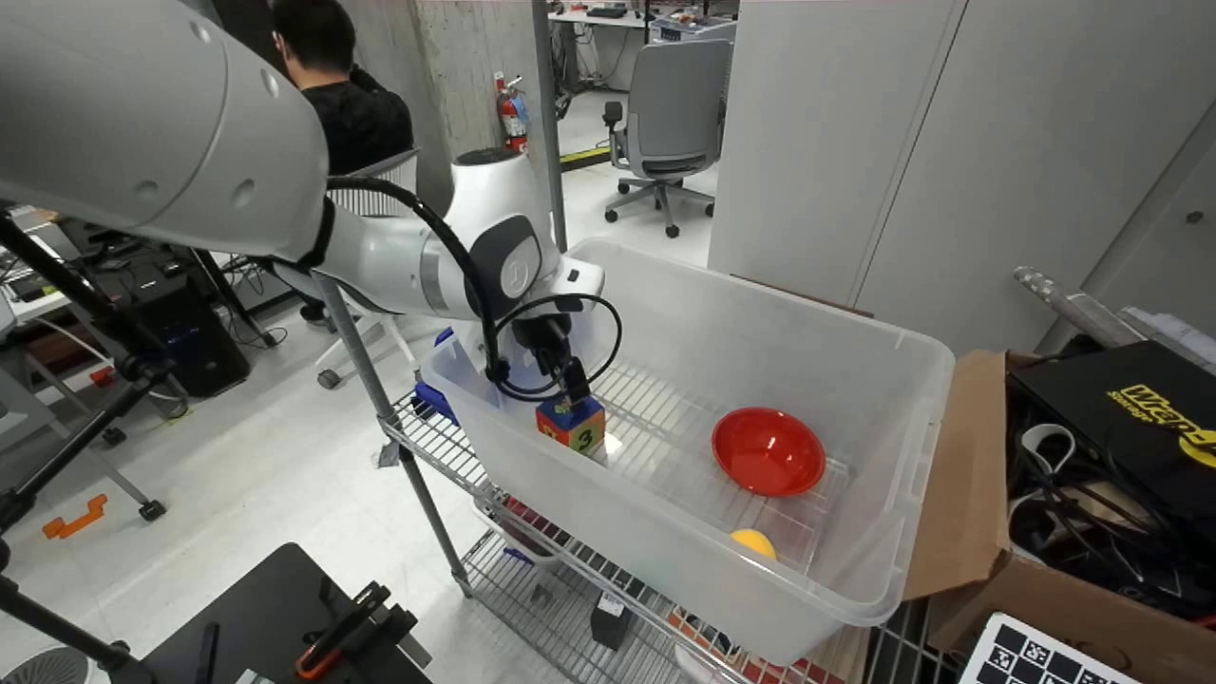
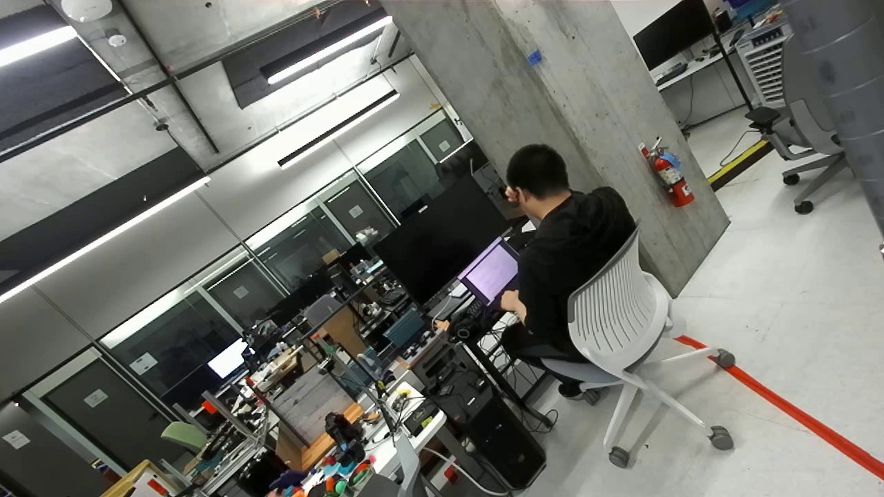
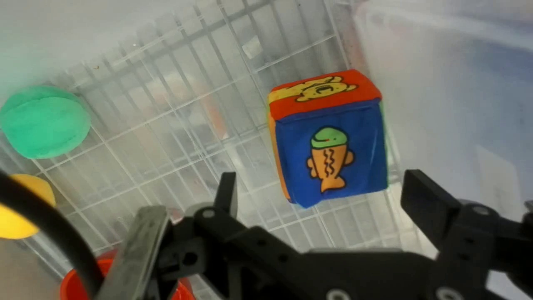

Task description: Move the rubix cube to the left

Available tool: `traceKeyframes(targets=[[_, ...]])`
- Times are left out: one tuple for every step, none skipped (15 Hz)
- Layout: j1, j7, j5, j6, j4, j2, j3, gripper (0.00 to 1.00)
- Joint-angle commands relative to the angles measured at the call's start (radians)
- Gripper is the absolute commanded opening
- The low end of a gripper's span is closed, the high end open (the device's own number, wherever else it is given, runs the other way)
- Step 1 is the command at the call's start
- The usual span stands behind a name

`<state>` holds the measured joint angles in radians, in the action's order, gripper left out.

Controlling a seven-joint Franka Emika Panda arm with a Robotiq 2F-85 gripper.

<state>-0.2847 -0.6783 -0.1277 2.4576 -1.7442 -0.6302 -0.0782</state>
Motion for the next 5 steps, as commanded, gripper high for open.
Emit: traceKeyframes(targets=[[0.032, 0.057, 0.057, -0.017, -0.064, 0.100, 0.044, 1.00], [0.044, 0.060, 0.087, -0.034, -0.060, 0.109, 0.055, 1.00], [0.012, 0.023, 0.037, -0.009, -0.030, 0.060, 0.019, 1.00], [0.021, 0.029, 0.050, -0.014, -0.035, 0.074, 0.026, 1.00], [0.026, 0.033, 0.056, -0.018, -0.039, 0.082, 0.031, 1.00]])
